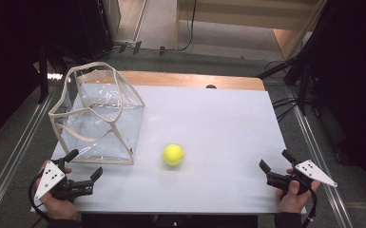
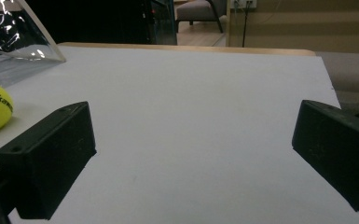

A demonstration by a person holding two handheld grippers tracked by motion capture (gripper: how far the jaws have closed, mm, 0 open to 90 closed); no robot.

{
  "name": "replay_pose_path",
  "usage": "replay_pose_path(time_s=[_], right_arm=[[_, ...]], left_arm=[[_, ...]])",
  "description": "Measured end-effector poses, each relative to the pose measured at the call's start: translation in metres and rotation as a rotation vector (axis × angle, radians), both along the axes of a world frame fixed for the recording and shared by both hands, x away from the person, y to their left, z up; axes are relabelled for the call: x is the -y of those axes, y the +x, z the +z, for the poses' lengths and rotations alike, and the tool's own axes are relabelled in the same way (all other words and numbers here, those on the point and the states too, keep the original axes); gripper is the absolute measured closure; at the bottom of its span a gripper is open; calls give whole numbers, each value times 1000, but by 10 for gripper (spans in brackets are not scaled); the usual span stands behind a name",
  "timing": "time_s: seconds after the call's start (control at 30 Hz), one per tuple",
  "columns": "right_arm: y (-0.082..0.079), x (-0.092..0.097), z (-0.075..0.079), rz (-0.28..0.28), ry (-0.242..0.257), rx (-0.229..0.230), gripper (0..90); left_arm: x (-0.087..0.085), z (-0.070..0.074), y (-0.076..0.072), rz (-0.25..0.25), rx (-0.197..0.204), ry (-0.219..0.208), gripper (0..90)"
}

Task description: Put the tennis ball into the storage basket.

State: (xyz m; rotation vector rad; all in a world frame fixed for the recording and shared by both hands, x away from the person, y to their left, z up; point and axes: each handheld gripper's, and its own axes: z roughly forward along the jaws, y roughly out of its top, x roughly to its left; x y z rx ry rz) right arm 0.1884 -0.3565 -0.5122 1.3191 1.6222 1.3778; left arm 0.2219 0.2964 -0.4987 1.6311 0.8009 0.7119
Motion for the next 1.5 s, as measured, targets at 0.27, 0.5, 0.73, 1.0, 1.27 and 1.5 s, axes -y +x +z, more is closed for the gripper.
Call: replay_pose_path(time_s=[0.27, 0.5, 0.73, 1.0, 1.27, 1.5], right_arm=[[2, -1, 3, 13, -10, -3, 0], [7, -12, 9, 58, -49, -28, 0], [13, -24, 22, 71, -119, -85, 0], [20, -33, 37, 103, -149, -112, 0], [34, -54, 54, 170, -172, -116, 0], [46, -65, 75, 247, -200, -120, 0]], left_arm=[[1, 0, 0, -3, 1, 7, 0], [2, -1, 0, 1, 2, 14, 0], [3, -1, -1, -1, 5, 26, 0], [2, -1, -2, 11, 17, 21, 0], [2, -1, -3, 10, 19, 14, 0], [1, -1, -3, 7, 17, 19, 0]])
